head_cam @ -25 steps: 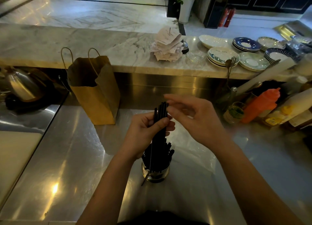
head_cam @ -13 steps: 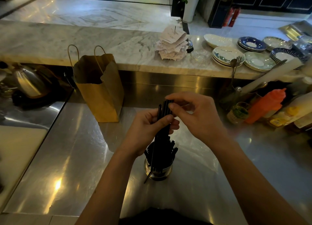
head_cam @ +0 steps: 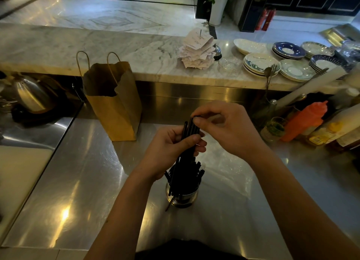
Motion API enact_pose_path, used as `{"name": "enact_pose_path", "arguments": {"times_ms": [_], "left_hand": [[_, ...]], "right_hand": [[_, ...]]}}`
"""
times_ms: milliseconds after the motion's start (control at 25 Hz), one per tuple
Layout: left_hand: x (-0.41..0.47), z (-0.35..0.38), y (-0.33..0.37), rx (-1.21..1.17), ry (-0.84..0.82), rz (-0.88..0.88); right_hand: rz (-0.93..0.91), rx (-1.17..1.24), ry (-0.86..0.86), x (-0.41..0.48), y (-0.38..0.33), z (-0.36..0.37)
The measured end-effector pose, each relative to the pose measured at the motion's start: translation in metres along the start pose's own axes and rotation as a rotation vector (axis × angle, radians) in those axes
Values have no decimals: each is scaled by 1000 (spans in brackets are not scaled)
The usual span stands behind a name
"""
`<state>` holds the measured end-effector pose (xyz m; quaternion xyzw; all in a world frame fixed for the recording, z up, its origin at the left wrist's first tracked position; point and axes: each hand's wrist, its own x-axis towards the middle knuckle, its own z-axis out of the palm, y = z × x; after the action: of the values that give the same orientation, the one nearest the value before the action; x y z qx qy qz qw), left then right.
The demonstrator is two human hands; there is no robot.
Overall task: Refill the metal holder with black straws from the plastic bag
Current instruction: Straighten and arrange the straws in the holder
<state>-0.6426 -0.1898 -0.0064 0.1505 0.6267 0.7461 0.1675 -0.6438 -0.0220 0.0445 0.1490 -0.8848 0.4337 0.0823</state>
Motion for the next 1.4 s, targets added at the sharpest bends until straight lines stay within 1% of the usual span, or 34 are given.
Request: {"name": "enact_pose_path", "arguments": {"times_ms": [320,560,640,720,800,880,960,1000,1080,1120,1160,1240,1400], "left_hand": [[1,2,5,50,-41,53],[3,1,-3,110,-79,-7],[4,-1,-5,115,-84,-31],[5,-5,-8,129,-80,-45],[6,-7,-10,173,-89,-69],[8,-7,-11,242,-148,-102],[7,-10,-12,296,-222,-133],[5,-13,-13,307,-230,-141],[2,-17,-15,276,-163,-130],[2,-18,-17,234,-92,-112],[3,-17,-18,182,-13,-91],[9,-13,-19,94,117,-39],[21,2,-14,-47,273,42]], "right_hand": [[58,152,-23,6,-2,-13],[203,500,148,17,8,-26],[260,633,253,15,19,-33],[309,783,399,8,31,-36],[348,878,516,-2,43,-30],[381,957,610,-8,53,-25],[420,1070,748,-7,63,-31],[446,1135,822,-7,68,-37],[507,1276,915,-12,79,-44],[543,1328,908,-17,83,-41],[580,1361,867,-23,84,-31],[654,1413,745,-33,79,-1],[735,1483,537,-45,56,50]]}}
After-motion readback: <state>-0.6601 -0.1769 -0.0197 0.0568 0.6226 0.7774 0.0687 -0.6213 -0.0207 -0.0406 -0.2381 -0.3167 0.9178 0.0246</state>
